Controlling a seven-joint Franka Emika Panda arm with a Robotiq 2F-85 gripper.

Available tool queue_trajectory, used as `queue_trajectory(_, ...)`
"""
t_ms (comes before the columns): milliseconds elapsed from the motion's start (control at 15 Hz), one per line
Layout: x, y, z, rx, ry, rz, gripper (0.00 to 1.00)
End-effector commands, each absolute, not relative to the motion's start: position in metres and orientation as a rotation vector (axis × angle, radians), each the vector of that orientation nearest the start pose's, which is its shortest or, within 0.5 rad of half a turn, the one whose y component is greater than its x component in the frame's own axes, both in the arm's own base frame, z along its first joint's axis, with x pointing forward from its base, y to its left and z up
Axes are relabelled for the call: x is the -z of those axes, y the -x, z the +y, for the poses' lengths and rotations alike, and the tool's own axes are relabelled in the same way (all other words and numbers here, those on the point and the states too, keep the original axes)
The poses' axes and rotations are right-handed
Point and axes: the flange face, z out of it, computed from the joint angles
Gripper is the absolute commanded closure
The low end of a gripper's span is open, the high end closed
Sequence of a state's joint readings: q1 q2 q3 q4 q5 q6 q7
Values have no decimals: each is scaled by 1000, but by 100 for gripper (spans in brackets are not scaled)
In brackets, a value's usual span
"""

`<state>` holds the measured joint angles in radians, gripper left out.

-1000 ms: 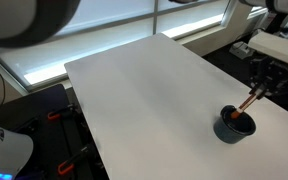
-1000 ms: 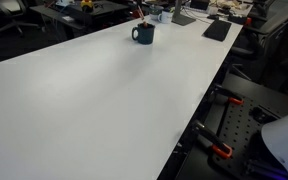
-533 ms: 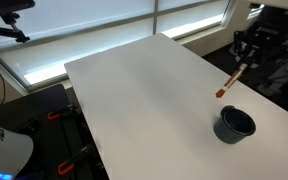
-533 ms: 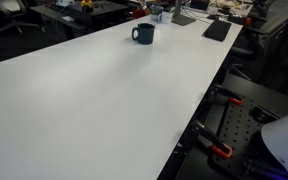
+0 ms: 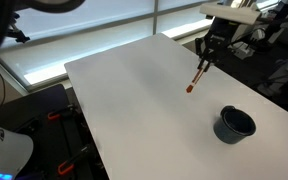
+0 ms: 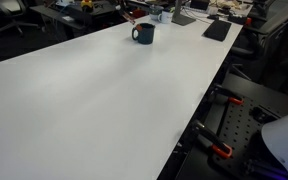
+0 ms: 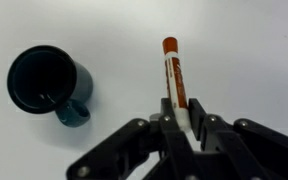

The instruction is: Take the marker out of the cup

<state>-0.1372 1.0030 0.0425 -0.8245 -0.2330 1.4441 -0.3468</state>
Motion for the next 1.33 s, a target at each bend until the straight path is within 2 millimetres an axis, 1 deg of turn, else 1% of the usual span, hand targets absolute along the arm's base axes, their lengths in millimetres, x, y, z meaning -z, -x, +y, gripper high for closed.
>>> queue_trajectory(0,-234,-743,-94,-715,3169,-542,95)
queue_trajectory(133,-206,-743,-89,-737,3175,-581,95)
queue_trajectory(267,-184,-740,-87,-782,3167,-607,95)
queue_trajectory(400,-169,-738,-87,-818,3159,-636,95)
queue_trajectory(467,-165,-737,-88,-830,3155,-647,95)
queue_trajectory(533,-161,-736,-88,-841,3154,-649,80)
queue_trajectory(600,-159,-736,-88,-851,3152,-654,53)
queue_trajectory(667,-158,-736,-89,-861,3154,-670,53)
queue_trajectory(733,-158,-735,-89,-866,3154,-679,47)
queue_trajectory(867,-157,-736,-89,-870,3163,-689,32)
queue_trajectory(933,-153,-734,-91,-864,3151,-631,23)
queue_trajectory(1000,-153,-733,-91,-865,3151,-630,42)
queue_trajectory(1133,-151,-733,-91,-869,3149,-629,26)
queue_trajectory(1200,-151,-733,-92,-870,3149,-629,23)
queue_trajectory(1267,-150,-733,-92,-871,3149,-629,23)
